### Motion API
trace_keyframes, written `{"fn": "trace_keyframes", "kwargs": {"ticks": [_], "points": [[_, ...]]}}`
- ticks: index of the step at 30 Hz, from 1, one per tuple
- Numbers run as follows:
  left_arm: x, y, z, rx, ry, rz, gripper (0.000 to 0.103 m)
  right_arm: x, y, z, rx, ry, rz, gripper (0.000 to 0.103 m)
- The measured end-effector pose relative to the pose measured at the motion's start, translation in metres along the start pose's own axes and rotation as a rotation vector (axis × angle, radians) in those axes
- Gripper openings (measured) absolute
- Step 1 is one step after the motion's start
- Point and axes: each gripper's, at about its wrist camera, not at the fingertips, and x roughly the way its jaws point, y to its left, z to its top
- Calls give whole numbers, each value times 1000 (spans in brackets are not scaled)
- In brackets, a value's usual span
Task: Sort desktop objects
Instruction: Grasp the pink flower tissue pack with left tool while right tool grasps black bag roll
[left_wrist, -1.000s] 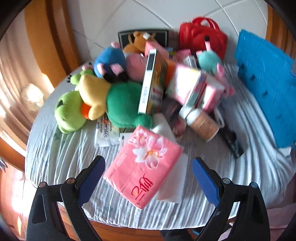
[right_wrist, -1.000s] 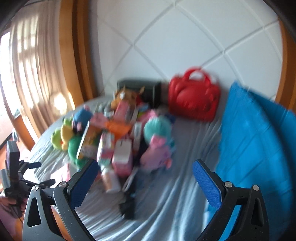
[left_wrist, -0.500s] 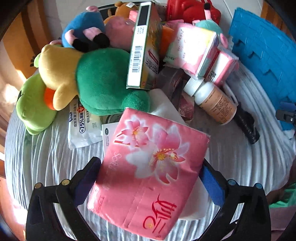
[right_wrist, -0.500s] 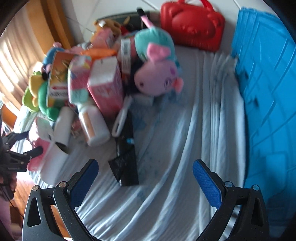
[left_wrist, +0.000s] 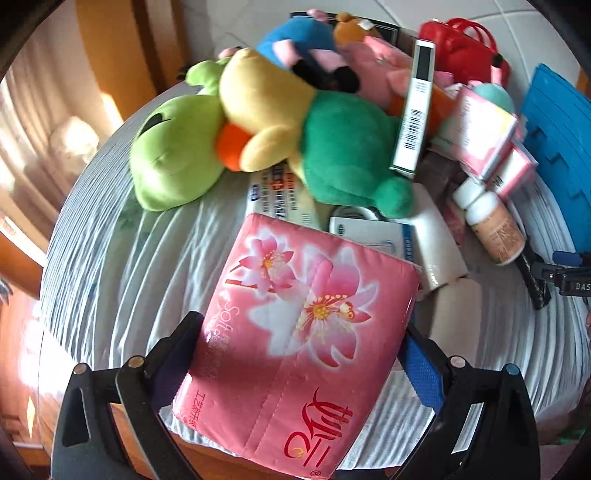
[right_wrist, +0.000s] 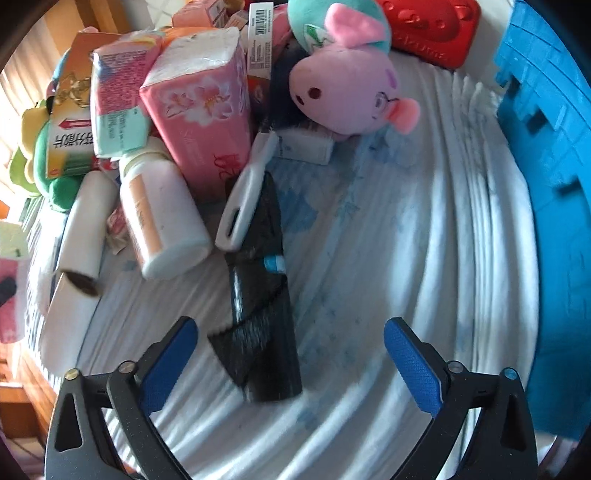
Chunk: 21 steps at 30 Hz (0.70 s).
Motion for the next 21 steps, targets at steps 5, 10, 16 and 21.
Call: {"fn": "trace_keyframes", "kwargs": {"ticks": [5,10,16,21], "points": [[-3,6,1,-50,-17,4,100,22,10,19,-25,28,0,53],[-12,5,11,-74,-51,-24,100,26,17,20,-64,31,-25,34],[-35,-17,26,-28,-131,-35,100,-1,1,4,-40,22,8,34],[-62,-47,43,13,-202,-51,100,-60,-18,-2,-25,-93,7,34]]}}
